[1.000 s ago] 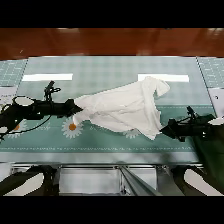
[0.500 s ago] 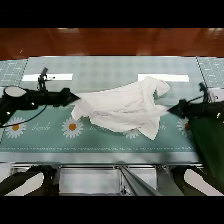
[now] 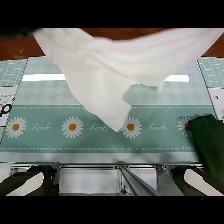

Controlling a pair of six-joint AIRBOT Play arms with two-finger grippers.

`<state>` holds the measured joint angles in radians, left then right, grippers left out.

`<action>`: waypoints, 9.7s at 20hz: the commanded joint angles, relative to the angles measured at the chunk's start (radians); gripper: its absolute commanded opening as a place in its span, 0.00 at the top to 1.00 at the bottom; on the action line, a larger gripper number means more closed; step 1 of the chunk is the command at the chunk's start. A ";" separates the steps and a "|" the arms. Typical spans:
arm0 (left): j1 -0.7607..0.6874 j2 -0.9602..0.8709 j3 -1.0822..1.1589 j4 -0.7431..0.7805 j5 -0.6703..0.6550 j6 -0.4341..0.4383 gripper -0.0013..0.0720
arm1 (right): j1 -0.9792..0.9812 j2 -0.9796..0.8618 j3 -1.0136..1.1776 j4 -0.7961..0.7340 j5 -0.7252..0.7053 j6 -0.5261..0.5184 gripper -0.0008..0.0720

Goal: Fold the shirts.

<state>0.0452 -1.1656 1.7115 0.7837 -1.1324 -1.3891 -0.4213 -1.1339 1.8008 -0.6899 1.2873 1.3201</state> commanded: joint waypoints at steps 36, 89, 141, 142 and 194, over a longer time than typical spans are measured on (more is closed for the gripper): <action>-0.035 -0.343 -0.315 0.377 0.441 -0.221 0.96 | 0.177 -0.410 -0.319 -0.168 -0.265 -0.057 0.95; 0.422 -0.064 -1.226 0.017 0.066 0.185 0.96 | -0.106 0.112 -1.303 -0.290 0.037 -0.011 0.42; 0.148 0.605 -0.112 0.490 -0.253 -0.204 0.96 | 0.180 0.524 -0.237 -0.436 0.154 0.169 0.95; 0.148 0.573 -0.178 0.423 -0.237 -0.193 0.96 | 0.180 0.511 -0.336 -0.401 0.119 0.154 0.95; 0.241 -0.294 -0.505 0.417 -0.313 -0.063 0.29 | 0.067 -0.356 -0.534 -0.539 0.163 0.158 0.42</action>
<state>0.2462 -1.5936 1.3079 1.1721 -1.5349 -1.4311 -0.2993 -1.6234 1.3697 -1.1347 1.5124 1.4178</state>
